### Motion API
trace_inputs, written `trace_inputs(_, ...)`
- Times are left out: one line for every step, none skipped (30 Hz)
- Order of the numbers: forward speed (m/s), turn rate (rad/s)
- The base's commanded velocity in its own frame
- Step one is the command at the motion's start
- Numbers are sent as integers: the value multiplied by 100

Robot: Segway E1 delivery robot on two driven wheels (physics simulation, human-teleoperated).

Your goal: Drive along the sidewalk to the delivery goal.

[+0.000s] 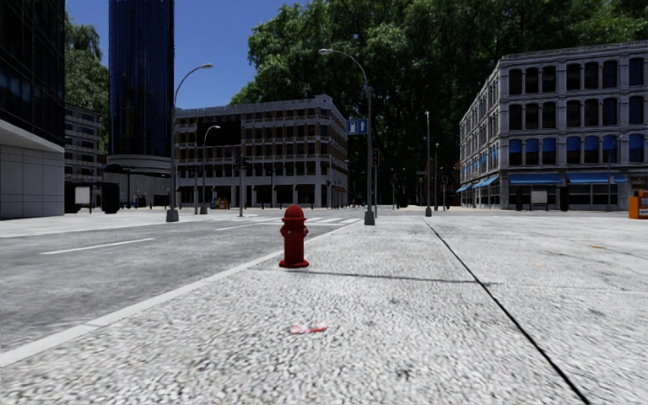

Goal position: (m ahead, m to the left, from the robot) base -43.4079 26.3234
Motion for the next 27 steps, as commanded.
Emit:
trace_inputs(200, 0)
trace_inputs(200, 0)
trace_inputs(200, 0)
trace_inputs(200, 0)
trace_inputs(200, 0)
trace_inputs(200, 0)
trace_inputs(200, 0)
trace_inputs(200, 0)
trace_inputs(200, 0)
trace_inputs(200, 0)
trace_inputs(200, 0)
trace_inputs(200, 0)
trace_inputs(200, -8)
trace_inputs(200, -8)
trace_inputs(200, -21)
trace_inputs(200, -30)
trace_inputs(200, -34)
trace_inputs(200, -35)
trace_inputs(200, -35)
trace_inputs(200, -36)
trace_inputs(200, -36)
trace_inputs(200, -40)
trace_inputs(200, -43)
trace_inputs(200, -43)
trace_inputs(200, -44)
trace_inputs(200, -44)
trace_inputs(200, -44)
